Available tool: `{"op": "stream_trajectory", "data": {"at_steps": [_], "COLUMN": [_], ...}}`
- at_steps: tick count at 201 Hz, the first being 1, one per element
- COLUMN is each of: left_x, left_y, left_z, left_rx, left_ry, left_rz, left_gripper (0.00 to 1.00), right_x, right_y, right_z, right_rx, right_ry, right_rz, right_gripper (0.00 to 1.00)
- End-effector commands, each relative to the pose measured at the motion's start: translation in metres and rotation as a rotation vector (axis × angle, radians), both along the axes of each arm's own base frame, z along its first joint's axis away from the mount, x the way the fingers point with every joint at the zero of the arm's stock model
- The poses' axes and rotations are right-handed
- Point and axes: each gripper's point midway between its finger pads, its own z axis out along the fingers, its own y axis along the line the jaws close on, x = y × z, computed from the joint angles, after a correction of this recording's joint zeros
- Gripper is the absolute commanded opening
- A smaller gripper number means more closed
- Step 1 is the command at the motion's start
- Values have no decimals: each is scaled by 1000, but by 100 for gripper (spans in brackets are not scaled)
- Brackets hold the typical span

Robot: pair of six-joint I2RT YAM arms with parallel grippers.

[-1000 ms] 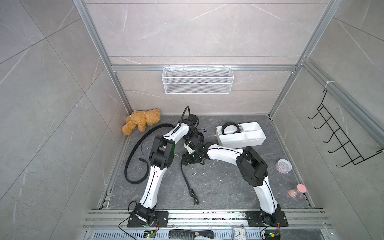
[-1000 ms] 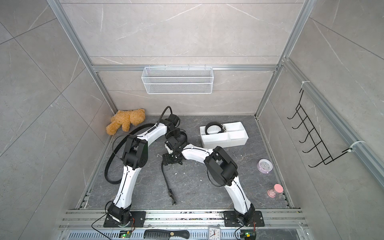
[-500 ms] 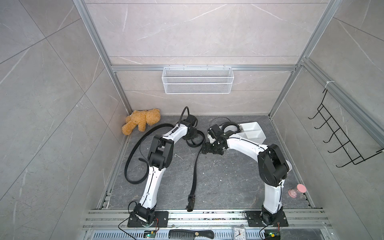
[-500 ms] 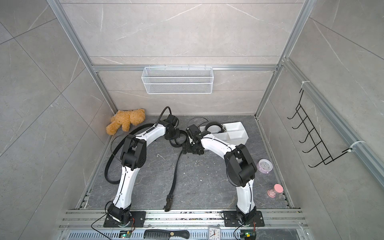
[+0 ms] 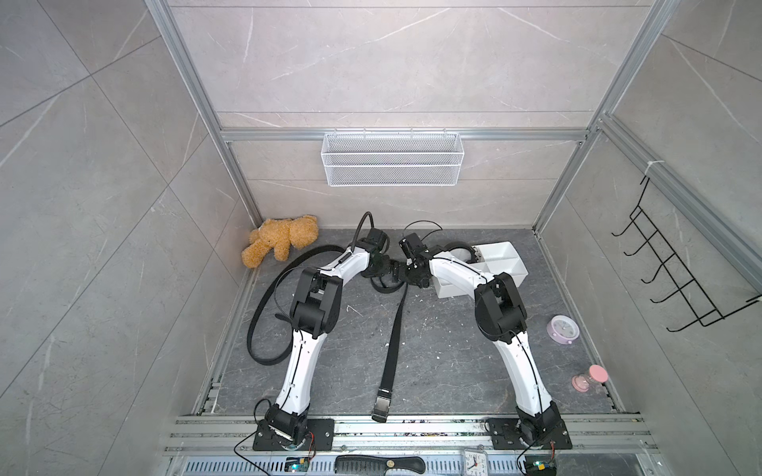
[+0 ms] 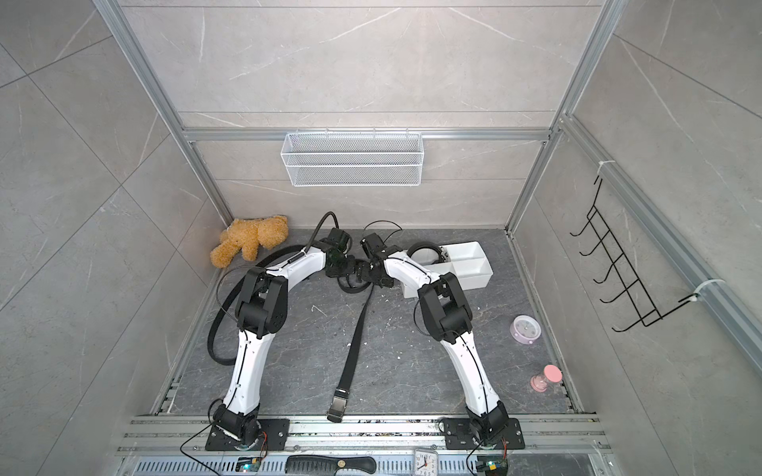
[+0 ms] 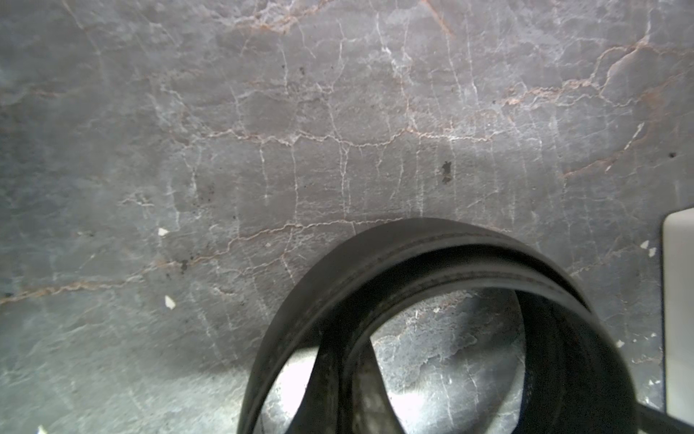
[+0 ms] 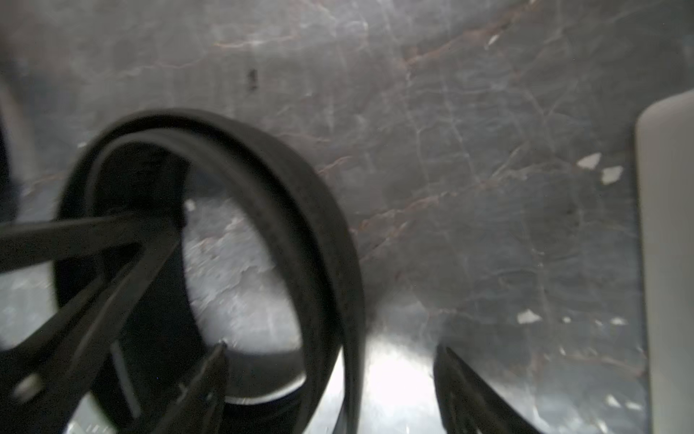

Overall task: Place the belts into the storage roll
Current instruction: Roll the belt at the center of the board.

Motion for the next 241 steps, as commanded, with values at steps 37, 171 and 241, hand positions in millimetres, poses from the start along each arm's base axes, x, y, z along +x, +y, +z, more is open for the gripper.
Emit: {"op": "stream_trajectory", "data": {"at_steps": [37, 171, 241], "left_x": [-59, -173, -252], "left_y": [-8, -11, -31], "left_z": [-45, 82, -12], "left_rx": [35, -8, 263], "left_ry": [237, 3, 163], "left_rz": [-102, -264, -345], "left_gripper": [20, 89, 97], "right_x": [-11, -71, -66], "right_y": [-13, -35, -33], "right_z": [-46, -43, -43], "right_rx": [-141, -171, -168], "right_ry": [154, 256, 254], "right_rz": [-30, 22, 16], "right_gripper": [42, 14, 15]}}
